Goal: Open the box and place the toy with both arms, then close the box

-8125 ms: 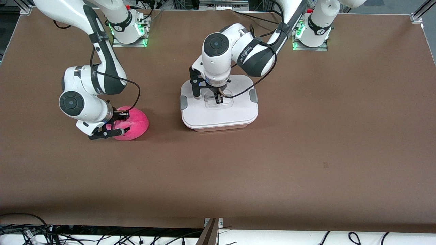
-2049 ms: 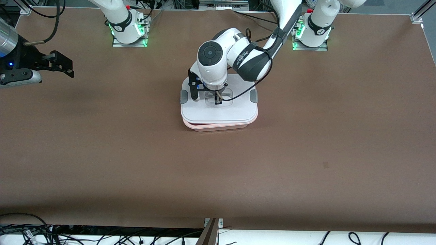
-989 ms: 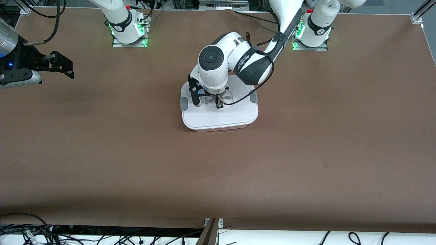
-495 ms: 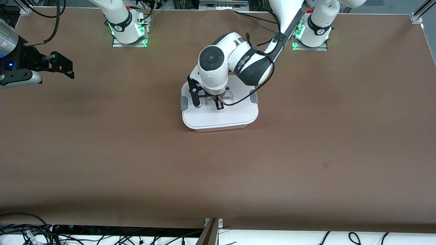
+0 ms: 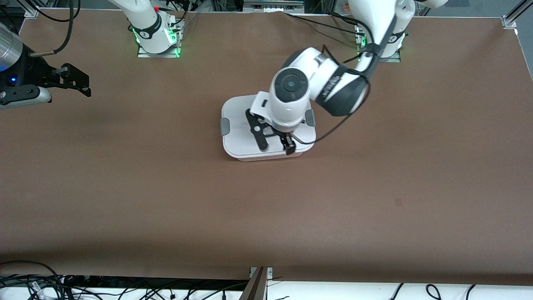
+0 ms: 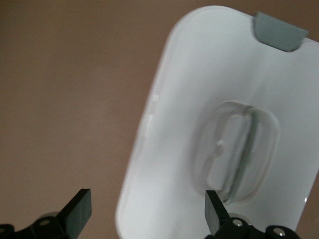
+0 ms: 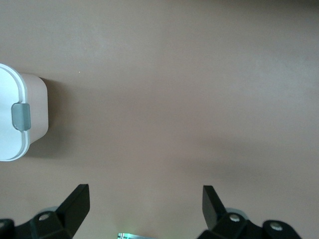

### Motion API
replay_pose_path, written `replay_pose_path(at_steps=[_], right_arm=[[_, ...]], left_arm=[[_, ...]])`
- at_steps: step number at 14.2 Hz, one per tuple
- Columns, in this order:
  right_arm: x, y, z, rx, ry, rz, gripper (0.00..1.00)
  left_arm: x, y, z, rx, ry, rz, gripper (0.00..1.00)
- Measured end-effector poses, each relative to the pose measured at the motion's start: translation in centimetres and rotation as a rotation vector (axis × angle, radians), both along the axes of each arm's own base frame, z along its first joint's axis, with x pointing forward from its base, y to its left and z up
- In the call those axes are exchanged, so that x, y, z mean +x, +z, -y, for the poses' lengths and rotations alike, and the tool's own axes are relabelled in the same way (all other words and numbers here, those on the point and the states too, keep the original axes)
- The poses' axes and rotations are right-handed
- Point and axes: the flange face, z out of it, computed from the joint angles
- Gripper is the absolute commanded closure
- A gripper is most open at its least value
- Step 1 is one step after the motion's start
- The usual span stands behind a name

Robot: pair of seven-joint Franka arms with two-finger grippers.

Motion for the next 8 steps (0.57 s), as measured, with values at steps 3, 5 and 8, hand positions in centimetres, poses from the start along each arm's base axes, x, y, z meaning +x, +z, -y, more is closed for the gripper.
replay_pose_path(at_steps=[3,5,8], right_arm=[[0.0,0.0,0.0,0.0,-0.001,0.0,0.0],[0.0,0.0,0.0,0.0,-0.001,0.0,0.0],[0.0,0.0,-0.1,0.0,0.001,0.001,0.0]], left_arm=[[5.1,1.1,-8.5,0.028,0.136,0.009,0.0],[8.2,1.8,-15.3,0.068,0.24,0.041,0.0],[10.6,4.6,-22.6,0.085,0.353,0.092,0.0]])
